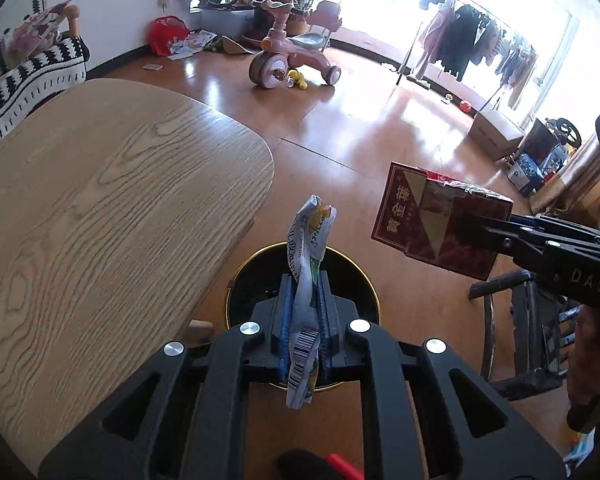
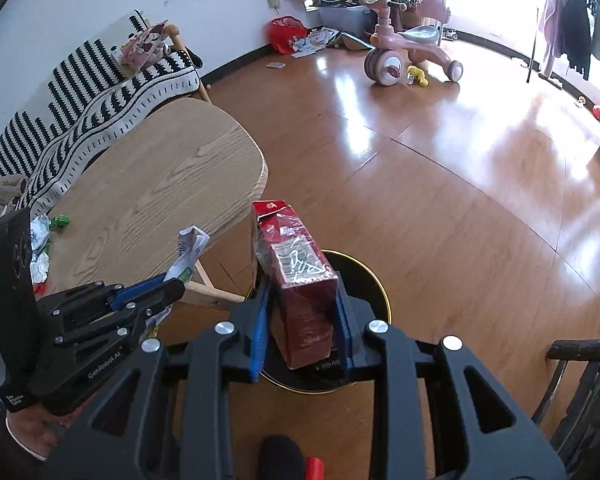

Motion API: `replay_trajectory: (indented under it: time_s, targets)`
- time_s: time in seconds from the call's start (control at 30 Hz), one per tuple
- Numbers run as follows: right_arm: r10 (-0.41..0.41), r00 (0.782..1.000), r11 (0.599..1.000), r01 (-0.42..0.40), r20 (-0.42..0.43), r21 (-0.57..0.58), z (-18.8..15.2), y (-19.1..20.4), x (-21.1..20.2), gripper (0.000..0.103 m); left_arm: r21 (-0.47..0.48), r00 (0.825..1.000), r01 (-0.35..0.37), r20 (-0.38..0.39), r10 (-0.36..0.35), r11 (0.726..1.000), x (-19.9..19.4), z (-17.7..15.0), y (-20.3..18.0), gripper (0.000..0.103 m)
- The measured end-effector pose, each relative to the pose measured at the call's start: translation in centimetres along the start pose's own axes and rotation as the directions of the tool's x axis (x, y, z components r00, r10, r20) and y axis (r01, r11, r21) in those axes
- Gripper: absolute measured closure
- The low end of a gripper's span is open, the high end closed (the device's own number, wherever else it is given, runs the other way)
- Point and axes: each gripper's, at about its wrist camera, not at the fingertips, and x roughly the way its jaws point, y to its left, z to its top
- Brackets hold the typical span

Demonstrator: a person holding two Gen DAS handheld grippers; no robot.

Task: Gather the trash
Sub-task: 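Carry the wrapper and red box over the bin and open both tools, then grasp the white tissue with the right tool while the left tool grasps the red toy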

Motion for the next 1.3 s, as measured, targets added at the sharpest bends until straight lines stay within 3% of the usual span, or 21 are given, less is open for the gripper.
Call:
replay_trajectory:
  time_s: [0.2,0.27,0.3,0.33,0.4,0.77,0.9,1.1,1.2,1.3]
  targets:
    - [-0.004,1.0,1.0,0.004,-0.001,0.01,0.4,0.4,0.2,0.073,0.0,1.0,0.016,-0.007,-0.016,1.0,0.4,0.0,-0.1,0.09]
    - [0.0,1.0,1.0,0.0,-0.006,0.031,0.3,0.1,0.1,0.06,0.006,1.0,0.012,-0.015,-0.012,1.0,0.7,0.0,-0.3,0.087]
    - [-0.001,1.0,0.999,0.001,0.003,0.044,0.3,-0.1,0.1,0.053,0.009,1.0,0.006,-0.014,-0.006,1.0,0.7,-0.1,-0.4,0.078]
    - [-0.003,1.0,0.999,0.003,0.008,0.048,0.4,-0.2,-0.1,0.053,0.01,1.0,0.004,-0.011,-0.004,1.0,0.7,0.0,-0.4,0.061]
    - [-0.003,1.0,0.999,0.003,0.007,0.046,0.4,-0.3,-0.2,0.053,0.003,1.0,0.0,0.002,0.0,1.0,0.5,0.0,-0.3,0.041]
    - [0.021,1.0,1.0,-0.021,0.004,0.018,0.5,1.7,0.1,0.052,-0.015,0.999,-0.042,0.031,0.043,0.999,-2.1,-0.5,2.0,0.04]
    - [0.053,0.999,0.999,-0.053,0.005,-0.014,1.2,4.2,0.7,0.047,-0.044,0.993,-0.096,0.063,0.099,0.994,-4.9,-1.0,4.8,0.031]
    - [0.122,0.992,0.988,-0.123,-0.014,-0.09,2.2,10.3,2.5,0.043,-0.174,0.968,-0.197,0.12,0.219,0.965,-11.7,-3.2,12.1,0.024]
    - [0.177,0.983,0.975,-0.181,-0.038,-0.133,2.6,14.8,4.0,0.043,-0.261,0.946,-0.253,0.138,0.295,0.932,-15.2,-5.0,16.6,0.021]
    - [0.237,0.969,0.953,-0.246,-0.071,-0.177,2.7,20.0,5.4,0.043,-0.36,0.914,-0.318,0.129,0.385,0.877,-18.8,-7.8,21.8,0.02]
